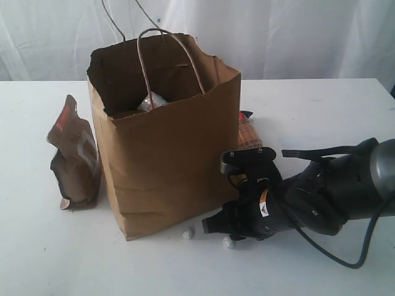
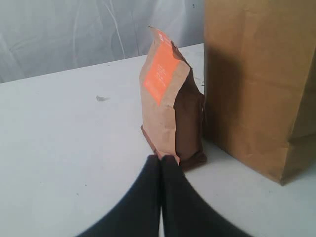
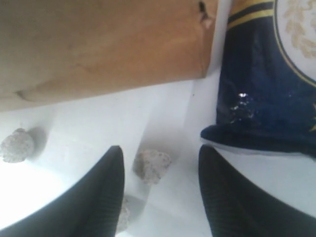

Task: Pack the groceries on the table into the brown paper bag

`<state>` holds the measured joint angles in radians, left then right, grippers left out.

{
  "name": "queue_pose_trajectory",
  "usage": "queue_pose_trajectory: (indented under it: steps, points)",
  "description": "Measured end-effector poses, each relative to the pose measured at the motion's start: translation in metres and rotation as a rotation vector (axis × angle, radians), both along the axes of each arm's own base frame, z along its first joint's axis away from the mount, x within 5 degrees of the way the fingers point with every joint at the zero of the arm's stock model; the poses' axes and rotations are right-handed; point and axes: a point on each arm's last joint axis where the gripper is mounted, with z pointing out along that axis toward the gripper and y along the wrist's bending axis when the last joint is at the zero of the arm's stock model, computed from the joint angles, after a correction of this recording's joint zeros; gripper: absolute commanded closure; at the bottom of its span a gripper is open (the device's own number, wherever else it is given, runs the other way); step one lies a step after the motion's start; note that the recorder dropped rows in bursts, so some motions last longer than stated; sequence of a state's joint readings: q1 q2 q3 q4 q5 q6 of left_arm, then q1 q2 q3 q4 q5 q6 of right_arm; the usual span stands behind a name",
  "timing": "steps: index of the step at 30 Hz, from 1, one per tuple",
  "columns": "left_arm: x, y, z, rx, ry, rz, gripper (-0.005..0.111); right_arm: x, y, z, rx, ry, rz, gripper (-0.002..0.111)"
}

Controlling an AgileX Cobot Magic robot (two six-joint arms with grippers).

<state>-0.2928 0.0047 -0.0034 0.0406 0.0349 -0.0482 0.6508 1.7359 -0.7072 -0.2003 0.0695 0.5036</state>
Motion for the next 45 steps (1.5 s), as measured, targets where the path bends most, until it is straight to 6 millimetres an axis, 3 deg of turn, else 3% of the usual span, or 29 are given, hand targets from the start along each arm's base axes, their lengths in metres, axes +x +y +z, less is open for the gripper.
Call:
queue_pose_trajectory:
  steps: [13,19,45]
  points:
    - [0.0000,0.0000,0.0000,0.000,0.000,0.000,0.107,-0.0017,0.0026,0.0002,0.002,-0.002,0.011,0.065]
    - [0.0000,0.0000,0.0000,0.000,0.000,0.000,0.107,-0.0028,0.0041,0.0002,0.003,-0.003,0.016,0.072]
    - [0.0000,0.0000,0.0000,0.000,0.000,0.000,0.107,0.0005,0.0068,-0.0058,-0.002,0.010,0.012,0.072]
